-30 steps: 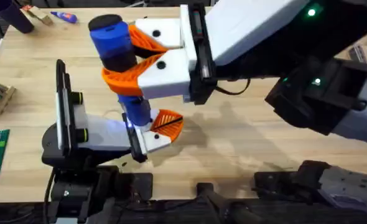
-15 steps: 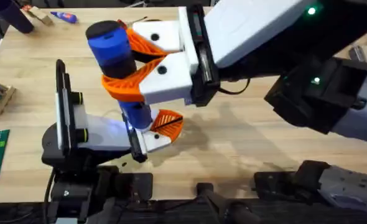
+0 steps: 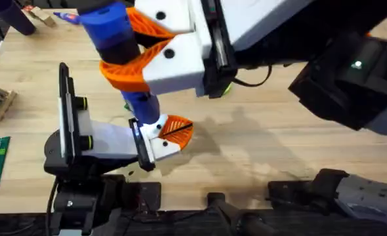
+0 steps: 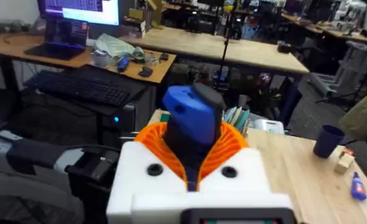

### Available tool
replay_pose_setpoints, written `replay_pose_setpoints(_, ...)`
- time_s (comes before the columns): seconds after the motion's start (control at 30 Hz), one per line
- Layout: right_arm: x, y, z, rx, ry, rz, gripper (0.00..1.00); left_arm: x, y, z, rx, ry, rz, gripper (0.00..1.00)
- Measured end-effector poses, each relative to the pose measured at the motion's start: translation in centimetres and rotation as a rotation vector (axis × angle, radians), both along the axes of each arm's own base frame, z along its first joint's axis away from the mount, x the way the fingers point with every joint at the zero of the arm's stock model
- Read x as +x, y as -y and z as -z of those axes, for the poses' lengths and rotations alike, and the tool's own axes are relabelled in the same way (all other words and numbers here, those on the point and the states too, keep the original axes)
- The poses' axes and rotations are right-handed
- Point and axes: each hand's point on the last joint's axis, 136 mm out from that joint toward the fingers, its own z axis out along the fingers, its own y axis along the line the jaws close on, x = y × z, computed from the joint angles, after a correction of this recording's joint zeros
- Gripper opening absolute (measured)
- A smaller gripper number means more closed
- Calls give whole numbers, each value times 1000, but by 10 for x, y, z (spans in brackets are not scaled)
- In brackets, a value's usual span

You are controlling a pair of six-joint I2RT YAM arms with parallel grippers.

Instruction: Pick up the gripper from the table and insert it into the empty holder that is missing its gripper. Then pick up a screw, insert it into the mounting hole, and use the screwdriver to tighten it. Finally, clean up the table by picking up the vegetable and placing it into the bucket.

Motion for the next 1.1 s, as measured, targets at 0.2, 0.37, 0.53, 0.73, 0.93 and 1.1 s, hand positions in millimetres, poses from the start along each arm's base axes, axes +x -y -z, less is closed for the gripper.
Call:
replay_pose_setpoints(0.2,0,7,2,-4,35,-32,48,0,0,0,0,0,0,9)
replay_pose_setpoints(0.37,-1,7,5,-15,32,-44,48,0,0,0,0,0,0,9)
replay_pose_setpoints(0.53,-3,7,7,-25,24,-54,48,0,0,0,0,0,0,9)
replay_pose_setpoints(0.73,-3,7,7,-26,23,-56,49,0,0,0,0,0,0,9)
replay_pose_setpoints(0.93,-3,7,7,-26,23,-55,48,0,0,0,0,0,0,9)
replay_pose_setpoints(1.1,-3,7,7,-26,23,-55,48,0,0,0,0,0,0,9)
